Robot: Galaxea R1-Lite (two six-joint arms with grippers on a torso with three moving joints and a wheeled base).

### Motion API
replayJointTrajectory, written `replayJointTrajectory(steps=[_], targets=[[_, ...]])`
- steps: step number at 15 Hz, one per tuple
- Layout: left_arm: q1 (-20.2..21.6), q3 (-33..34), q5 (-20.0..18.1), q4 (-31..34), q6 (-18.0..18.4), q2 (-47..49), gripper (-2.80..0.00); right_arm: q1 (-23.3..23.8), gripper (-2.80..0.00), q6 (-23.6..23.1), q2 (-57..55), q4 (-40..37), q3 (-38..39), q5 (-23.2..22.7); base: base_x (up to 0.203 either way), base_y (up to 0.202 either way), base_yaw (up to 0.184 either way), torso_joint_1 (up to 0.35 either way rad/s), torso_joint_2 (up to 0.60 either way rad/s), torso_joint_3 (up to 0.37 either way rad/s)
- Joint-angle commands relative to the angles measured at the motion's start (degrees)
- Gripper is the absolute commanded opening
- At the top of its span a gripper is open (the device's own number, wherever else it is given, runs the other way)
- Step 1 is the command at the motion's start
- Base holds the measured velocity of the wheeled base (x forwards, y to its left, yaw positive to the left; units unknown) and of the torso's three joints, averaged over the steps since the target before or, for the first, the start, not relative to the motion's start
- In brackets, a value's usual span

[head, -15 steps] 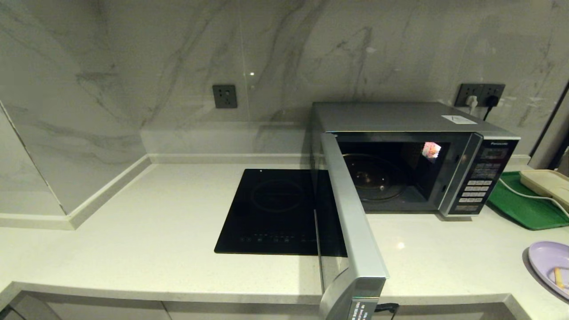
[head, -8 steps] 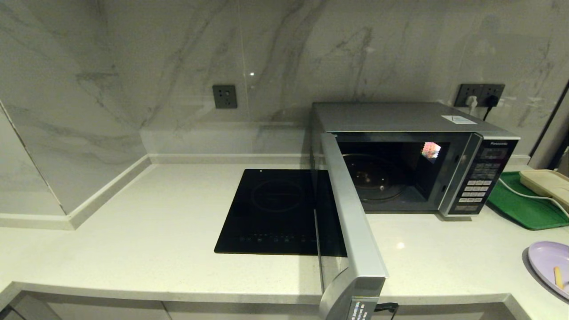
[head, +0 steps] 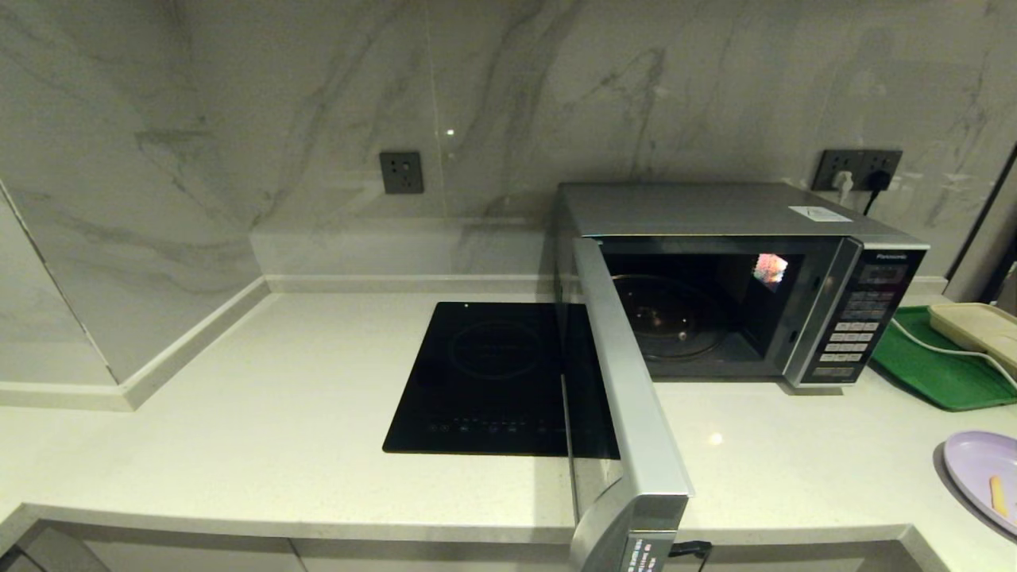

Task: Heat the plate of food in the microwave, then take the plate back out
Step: Put the plate in the microwave oven

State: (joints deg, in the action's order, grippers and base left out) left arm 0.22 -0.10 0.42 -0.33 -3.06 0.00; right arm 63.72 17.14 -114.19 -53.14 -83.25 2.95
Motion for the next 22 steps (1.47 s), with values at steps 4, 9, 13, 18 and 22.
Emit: replayJointTrajectory(steps=[4, 9, 13, 18, 22], targets=[[-0.2, 0.0, 0.1, 0.0, 0.0, 0.0, -2.80, 0.7, 0.00, 0.0, 4.4, 1.5, 3.3, 0.1, 0.000, 0.000, 0.000, 0.000, 0.00, 0.000], [-0.2, 0.0, 0.0, 0.0, 0.0, 0.0, -2.80, -0.4, 0.00, 0.1, -2.2, 5.7, 1.8, 1.5, 0.000, 0.000, 0.000, 0.000, 0.00, 0.000], [-0.2, 0.0, 0.0, 0.0, 0.0, 0.0, -2.80, -0.6, 0.00, 0.3, -14.3, 8.7, -9.4, 1.3, 0.000, 0.000, 0.000, 0.000, 0.00, 0.000], [-0.2, 0.0, 0.0, 0.0, 0.0, 0.0, -2.80, -0.5, 0.00, -0.1, -20.7, 8.9, -15.9, -1.9, 0.000, 0.000, 0.000, 0.000, 0.00, 0.000], [-0.2, 0.0, 0.0, 0.0, 0.0, 0.0, -2.80, -0.7, 0.00, -0.3, -18.3, 8.6, -16.0, -5.1, 0.000, 0.000, 0.000, 0.000, 0.00, 0.000]])
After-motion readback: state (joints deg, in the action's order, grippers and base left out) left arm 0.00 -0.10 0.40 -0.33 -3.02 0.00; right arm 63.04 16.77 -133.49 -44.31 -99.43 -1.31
